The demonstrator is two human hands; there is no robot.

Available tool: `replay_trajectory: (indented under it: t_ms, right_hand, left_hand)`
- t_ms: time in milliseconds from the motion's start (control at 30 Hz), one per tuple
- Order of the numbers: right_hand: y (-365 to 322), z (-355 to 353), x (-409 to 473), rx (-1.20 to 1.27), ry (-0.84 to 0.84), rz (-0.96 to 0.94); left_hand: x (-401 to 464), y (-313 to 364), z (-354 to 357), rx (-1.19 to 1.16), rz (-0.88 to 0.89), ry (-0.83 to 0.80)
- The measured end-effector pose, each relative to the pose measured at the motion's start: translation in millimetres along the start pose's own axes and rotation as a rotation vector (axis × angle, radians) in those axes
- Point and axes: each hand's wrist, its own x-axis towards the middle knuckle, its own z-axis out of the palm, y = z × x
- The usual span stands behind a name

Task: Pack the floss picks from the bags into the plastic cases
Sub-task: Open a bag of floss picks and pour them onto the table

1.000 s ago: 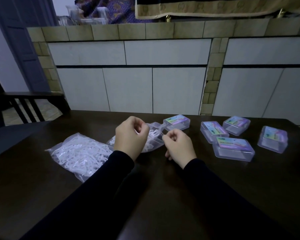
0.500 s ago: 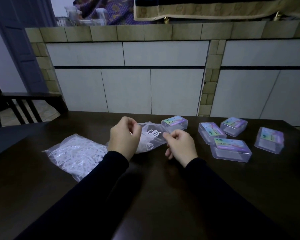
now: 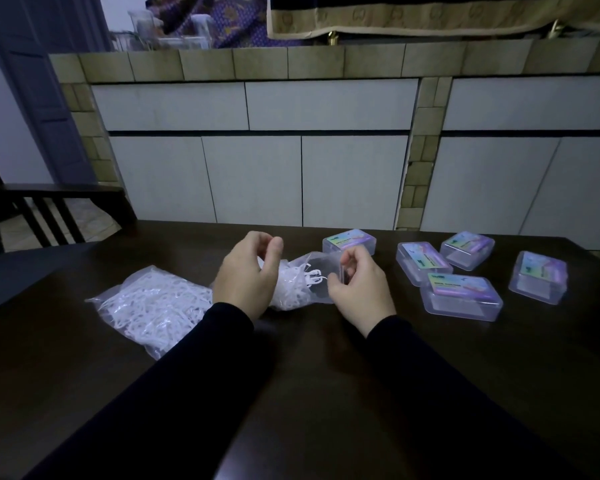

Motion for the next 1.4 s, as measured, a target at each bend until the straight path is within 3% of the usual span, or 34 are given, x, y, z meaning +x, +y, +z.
replay_trajectory:
  t_ms: [133, 267, 400, 567, 767, 967, 1133, 1400]
  right_hand:
    - [-4.0, -0.5, -1.0, -0.024, 0.061, -0.076]
    - [-4.8, 3.9, -5.3, 0.016, -0.144, 0.080]
    - [-5.1, 2.2, -3.1, 0.052, -0.145, 0.186]
    - [9.0, -7.8, 9.0, 0.053, -0.078, 0.238]
    - [21.2, -18.9, 18.5, 0.320, 0.019, 0.415]
    - [21.2, -18.4, 18.3, 0.571, 0.080, 0.412]
    - [26.5, -20.8, 19.6, 0.386, 0.042, 0.465]
    - [27.0, -22.2, 20.2, 0.465, 0.138, 0.419]
  left_hand:
    - [5.6, -21.7, 1.1, 0.261, -0.094, -0.033]
    - [2.9, -34.4, 0.7, 0.472, -0.220, -0.179]
    - [7.4, -36.8, 2.3, 0.551, -0.242, -0.269]
    - [11.6, -39.7, -1.9, 0.377, -0.238, -0.215]
    - [11.4, -42.7, -2.1, 0.567, -0.309, -0.315]
    - [10.8, -35.4, -3.0, 0.540, -0.338, -0.346]
    - [9.3, -31.6, -4.5, 0.515, -0.328, -0.298]
    - [9.6, -35.4, -6.0, 0.409, -0.274, -0.225]
